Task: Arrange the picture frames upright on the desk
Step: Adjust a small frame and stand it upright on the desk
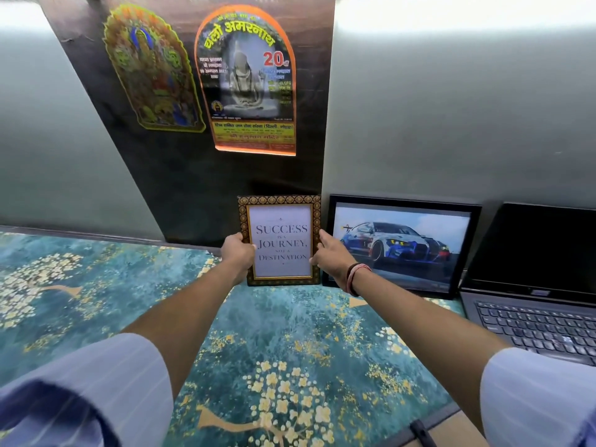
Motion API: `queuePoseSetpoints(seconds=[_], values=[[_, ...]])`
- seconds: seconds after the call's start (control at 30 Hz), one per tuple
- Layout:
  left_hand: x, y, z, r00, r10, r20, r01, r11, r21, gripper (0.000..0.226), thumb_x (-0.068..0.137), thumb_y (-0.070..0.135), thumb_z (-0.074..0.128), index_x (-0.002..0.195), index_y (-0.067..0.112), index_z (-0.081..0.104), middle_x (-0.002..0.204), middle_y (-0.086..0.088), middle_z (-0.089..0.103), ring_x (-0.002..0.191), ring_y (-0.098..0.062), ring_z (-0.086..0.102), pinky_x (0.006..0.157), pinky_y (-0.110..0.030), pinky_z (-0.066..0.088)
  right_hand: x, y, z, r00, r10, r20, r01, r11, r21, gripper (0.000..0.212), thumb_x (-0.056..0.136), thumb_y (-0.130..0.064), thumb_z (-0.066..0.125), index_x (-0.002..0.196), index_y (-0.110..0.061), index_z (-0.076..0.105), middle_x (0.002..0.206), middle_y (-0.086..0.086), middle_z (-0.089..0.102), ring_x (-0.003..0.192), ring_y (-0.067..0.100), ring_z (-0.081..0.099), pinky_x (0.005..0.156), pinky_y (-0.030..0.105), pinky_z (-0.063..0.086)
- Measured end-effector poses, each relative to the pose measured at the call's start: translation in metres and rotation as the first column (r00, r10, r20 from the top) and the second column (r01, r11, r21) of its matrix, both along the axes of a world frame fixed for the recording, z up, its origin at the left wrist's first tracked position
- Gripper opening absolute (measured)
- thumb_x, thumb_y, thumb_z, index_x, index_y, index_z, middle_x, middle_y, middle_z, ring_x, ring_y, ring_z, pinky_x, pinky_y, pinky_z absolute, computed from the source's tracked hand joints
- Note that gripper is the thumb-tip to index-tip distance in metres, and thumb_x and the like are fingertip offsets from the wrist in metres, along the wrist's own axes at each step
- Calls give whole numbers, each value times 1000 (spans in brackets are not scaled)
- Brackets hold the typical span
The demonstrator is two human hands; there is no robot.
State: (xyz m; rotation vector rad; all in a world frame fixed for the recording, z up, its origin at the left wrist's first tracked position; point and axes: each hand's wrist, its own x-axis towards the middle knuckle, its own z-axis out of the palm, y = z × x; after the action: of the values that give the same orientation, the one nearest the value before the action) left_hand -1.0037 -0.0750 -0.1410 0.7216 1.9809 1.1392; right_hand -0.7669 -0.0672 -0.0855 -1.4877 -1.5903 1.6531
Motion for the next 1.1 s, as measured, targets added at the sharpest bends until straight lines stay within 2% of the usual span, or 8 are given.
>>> queuePoseSetpoints(seconds=[0.13,0.3,0.43,0.67,0.8,0.9,0.97,1.1], values=[[-5,10,-8,999,-48,-20,49,998,28,58,90,-1,55,146,15,52,134,-9,68,108,-29,70,79,-43,64,-3,-4,-7,998,-38,-45,38,999,18,88,91,13,47,162,-15,3,169,13,12,155,27,17,120,43,29],[17,-12,25,985,-169,19,169,986,15,87,98,-3,55,165,23,5,150,-2,52,124,-26,60,96,-48,58,-5,-7,-10,995,-76,-70,78,996,32,89,91,9,52,162,-16,5,169,10,15,154,27,21,118,41,32],[20,-17,32,973,-226,52,228,973,-30,92,101,-7,48,163,26,-12,156,-11,50,136,-32,55,106,-52,50,-12,-8,-12,993,-106,-60,109,993,36,91,88,3,57,161,-16,6,167,6,22,150,27,29,117,40,34],[30,-20,30,981,-190,34,191,981,-35,88,99,-9,44,165,20,-8,162,-12,41,140,-32,48,104,-39,46,-20,-19,-12,986,-164,-21,165,976,143,85,84,0,47,161,-15,14,167,5,23,151,27,28,120,48,34],[33,-23,30,981,-185,66,186,982,-17,90,98,-10,44,165,20,-9,157,-11,48,132,-29,52,99,-35,45,-23,-20,-6,988,-154,12,150,976,158,82,86,1,43,161,-15,13,164,6,27,132,23,41,107,35,41],[34,-25,31,979,-182,95,182,983,5,92,98,-12,45,165,21,-9,154,-12,52,122,-24,54,97,-33,43,-21,-21,-7,990,-138,28,132,977,166,78,91,3,42,161,-14,13,169,6,14,150,27,25,119,39,30],[35,-28,31,977,-181,109,181,983,9,94,97,-15,45,165,21,-8,153,-13,52,128,-27,54,101,-37,43,-18,-20,-9,991,-126,33,119,979,165,76,93,4,41,161,-13,11,170,5,8,155,28,15,124,44,23],[37,-30,32,975,-194,112,195,981,1,101,93,-19,49,164,21,-10,153,-13,53,138,-31,51,106,-41,41,-16,-17,-9,995,-83,61,71,983,171,78,93,4,41,161,-13,7,171,5,4,155,29,13,124,45,23]])
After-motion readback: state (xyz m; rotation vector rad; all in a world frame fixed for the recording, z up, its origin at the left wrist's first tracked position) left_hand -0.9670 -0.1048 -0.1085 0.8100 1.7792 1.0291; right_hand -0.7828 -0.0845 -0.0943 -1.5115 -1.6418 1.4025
